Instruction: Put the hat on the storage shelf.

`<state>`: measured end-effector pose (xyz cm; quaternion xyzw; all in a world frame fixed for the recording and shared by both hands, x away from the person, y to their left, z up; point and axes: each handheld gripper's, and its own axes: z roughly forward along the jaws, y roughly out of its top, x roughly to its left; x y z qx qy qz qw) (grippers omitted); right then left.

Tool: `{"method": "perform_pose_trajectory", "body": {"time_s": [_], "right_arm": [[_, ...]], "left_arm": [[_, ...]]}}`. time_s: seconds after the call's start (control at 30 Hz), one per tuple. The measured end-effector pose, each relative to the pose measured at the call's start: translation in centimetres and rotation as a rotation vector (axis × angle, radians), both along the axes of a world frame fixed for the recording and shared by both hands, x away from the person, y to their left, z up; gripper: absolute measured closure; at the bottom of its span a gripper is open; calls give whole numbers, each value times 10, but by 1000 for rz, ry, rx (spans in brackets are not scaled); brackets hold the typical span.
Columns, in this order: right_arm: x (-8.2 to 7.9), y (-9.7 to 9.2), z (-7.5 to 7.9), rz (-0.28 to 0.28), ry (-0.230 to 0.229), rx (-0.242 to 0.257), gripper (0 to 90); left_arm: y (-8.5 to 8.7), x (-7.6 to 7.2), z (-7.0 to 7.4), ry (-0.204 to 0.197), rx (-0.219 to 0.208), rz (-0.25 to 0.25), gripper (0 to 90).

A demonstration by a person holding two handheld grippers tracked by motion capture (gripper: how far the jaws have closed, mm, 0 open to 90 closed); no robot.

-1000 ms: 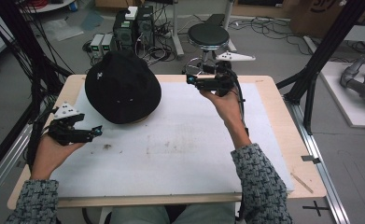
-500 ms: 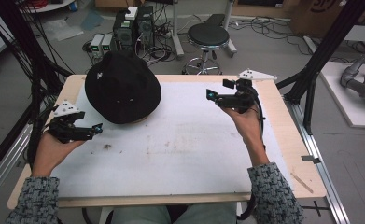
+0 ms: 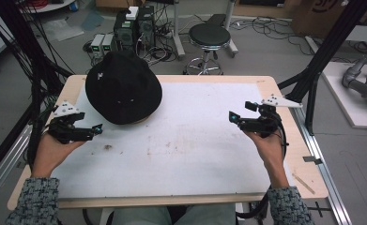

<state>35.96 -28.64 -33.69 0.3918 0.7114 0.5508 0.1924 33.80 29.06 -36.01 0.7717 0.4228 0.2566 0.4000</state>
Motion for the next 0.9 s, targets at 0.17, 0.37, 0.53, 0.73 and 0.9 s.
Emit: {"method": "perform_pose_trajectory", "body": {"time_s": [0.17,0.37,0.53,0.73,0.9], "right_arm": [[-4,-7,-11,-17,40,-23,120],[-6,-10,-17,-23,38,-11,120],[-4,-11,-22,-24,50,-14,120],[-3,-10,-23,-22,52,-12,120],[-4,-11,-24,-23,59,-8,120]], "left_arm": [[-1,-1,0,-7,-5,1,183],[-3,0,-1,-5,-7,-1,184],[-3,0,0,-4,1,-7,184],[-2,0,0,-3,0,-4,183],[-1,0,0,-6,-9,0,183]]}}
